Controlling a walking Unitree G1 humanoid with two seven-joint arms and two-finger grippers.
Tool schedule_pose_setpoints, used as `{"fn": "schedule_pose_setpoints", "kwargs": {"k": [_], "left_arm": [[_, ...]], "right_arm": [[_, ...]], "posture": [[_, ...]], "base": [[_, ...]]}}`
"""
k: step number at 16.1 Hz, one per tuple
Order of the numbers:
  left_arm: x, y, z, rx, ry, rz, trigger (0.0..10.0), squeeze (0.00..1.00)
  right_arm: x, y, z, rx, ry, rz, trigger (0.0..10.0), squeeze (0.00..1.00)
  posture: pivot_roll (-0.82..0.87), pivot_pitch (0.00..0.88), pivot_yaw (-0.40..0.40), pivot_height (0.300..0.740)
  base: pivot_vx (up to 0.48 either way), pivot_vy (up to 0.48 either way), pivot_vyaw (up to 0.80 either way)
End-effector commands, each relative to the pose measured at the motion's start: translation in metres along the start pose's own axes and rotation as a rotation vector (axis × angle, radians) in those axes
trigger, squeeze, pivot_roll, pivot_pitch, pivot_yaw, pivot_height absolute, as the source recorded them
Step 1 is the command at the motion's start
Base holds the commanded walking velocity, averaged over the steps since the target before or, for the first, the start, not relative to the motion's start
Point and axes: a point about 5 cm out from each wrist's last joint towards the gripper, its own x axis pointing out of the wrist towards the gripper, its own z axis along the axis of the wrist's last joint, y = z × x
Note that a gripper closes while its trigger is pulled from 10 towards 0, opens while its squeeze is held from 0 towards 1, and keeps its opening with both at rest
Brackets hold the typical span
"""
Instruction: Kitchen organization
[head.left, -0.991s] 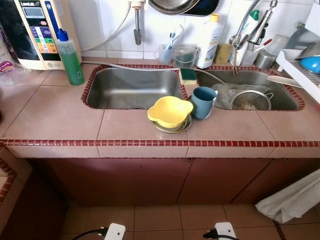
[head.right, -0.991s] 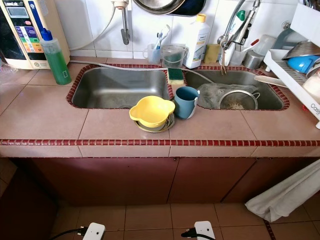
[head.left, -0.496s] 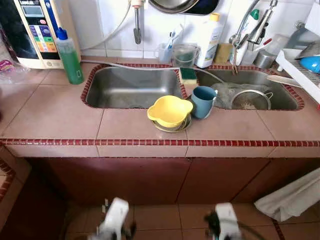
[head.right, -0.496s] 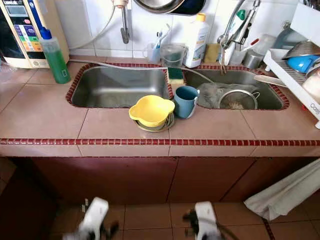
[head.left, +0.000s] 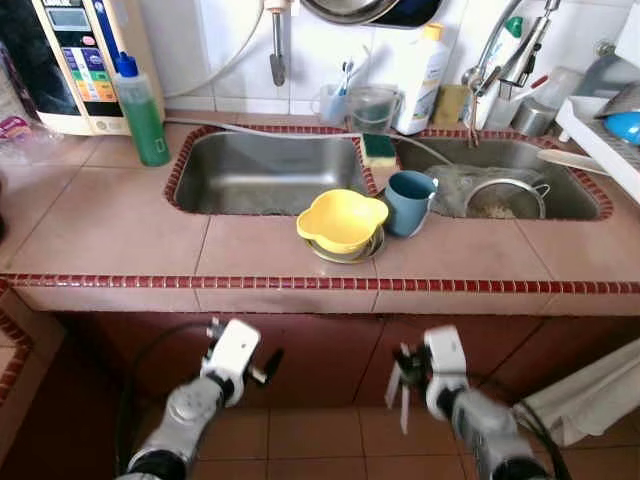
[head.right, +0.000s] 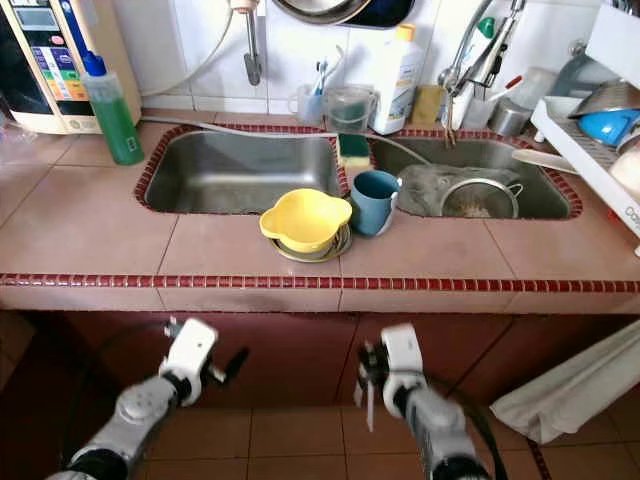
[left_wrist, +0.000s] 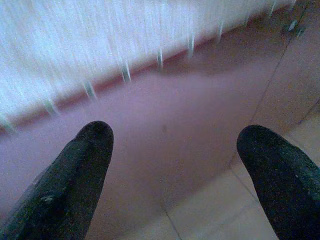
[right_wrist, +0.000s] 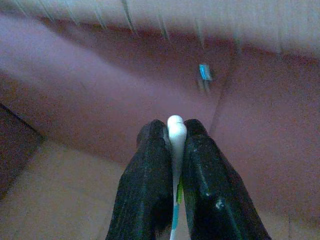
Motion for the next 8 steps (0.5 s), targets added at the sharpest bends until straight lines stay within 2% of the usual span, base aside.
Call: {"fn": "schedule_pose_setpoints", "kwargs": {"k": [1,5,8], "left_arm": [[0.001,0.0,0.007,0.037,-0.043,-0.037,10.0,0.0],[-0.009,-0.002,0.019,0.054,-0.138,-0.195,10.0,0.0],[-0.017,0.001,0.035,0.016,-0.2,-0.275,10.0,0.0]], "right_arm": [[0.0,-0.004,0.009,-0.014,-0.041,0.024,10.0,0.0],[0.002,0.001,0.036,-0.039,-0.142,0.179,10.0,0.0],[-0.001,0.003,0.055,-0.05,-0.206,0.275,10.0,0.0]], "posture": [[-0.06,0.0,-0.013,0.74],[-0.05,0.0,-0.024,0.74],[-0.05,0.0,-0.029,0.74]], "base": [[0.0,0.0,0.0],[0.0,0.0,0.0],[0.0,0.0,0.0]]}}
